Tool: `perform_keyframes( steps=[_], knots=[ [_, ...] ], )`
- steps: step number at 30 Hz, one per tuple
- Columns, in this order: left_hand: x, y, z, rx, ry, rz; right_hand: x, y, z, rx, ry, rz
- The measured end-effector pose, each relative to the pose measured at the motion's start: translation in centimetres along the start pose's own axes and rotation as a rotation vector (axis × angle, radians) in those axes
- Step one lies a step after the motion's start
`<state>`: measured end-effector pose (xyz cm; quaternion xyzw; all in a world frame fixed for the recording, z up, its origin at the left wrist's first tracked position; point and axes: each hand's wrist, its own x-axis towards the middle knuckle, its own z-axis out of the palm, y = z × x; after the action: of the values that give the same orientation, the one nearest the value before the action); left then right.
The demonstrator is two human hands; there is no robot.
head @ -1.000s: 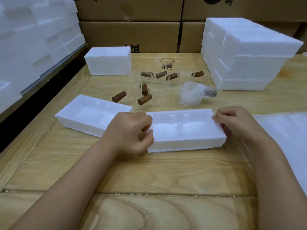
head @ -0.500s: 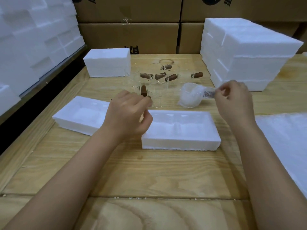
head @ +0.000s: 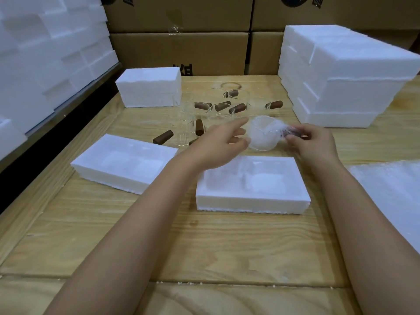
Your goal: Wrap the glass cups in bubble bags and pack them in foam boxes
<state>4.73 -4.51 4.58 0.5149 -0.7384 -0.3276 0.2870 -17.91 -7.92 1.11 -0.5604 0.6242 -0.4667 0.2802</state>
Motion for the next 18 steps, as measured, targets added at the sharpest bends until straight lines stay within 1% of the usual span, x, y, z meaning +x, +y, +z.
perform_keyframes(
  steps=[3, 4, 7, 8, 10, 12, 14, 16, 18],
  knots=[
    [0.3, -0.3, 0.1, -0.120, -0.035, -0.012, -0.4, 0.0, -0.2, 0.142, -0.003, 0.005],
    [0.3, -0.4, 0.1, -0.095, -0.034, -0.004, -0.4, -0.2, -0.2, 0.194, 0.001, -0.001],
    [0.4, -0.8, 0.2, 0.114, -0.042, 0.025, -0.5, -1.1, -0.4, 0.362, 0.007, -0.047],
    [0.3, -0.9, 0.3, 0.140, -0.039, 0.040, -0.6, -1.4, -0.4, 0.440, 0.001, -0.061],
    [0.2, -0.8, 0.2, 0.136, 0.027, 0.107, -0.7, -2.1, -0.5, 0.625, -0.017, -0.059],
    [0.2, -0.6, 0.0, 0.102, 0.119, 0.196, -1.0, -2.7, -0.6, 0.779, -0.056, -0.038],
    [0.1, -0.4, -0.3, 0.044, 0.186, 0.256, -1.3, -3.5, -0.5, 0.854, -0.118, -0.040],
    [0.0, -0.1, -1.0, -0.097, 0.202, 0.267, -1.6, -4.0, -0.2, 0.860, -0.155, -0.041],
    [-0.4, 0.1, -1.8, -0.235, 0.173, 0.254, -1.8, -4.3, 0.1, 0.840, -0.172, -0.020]
  ],
)
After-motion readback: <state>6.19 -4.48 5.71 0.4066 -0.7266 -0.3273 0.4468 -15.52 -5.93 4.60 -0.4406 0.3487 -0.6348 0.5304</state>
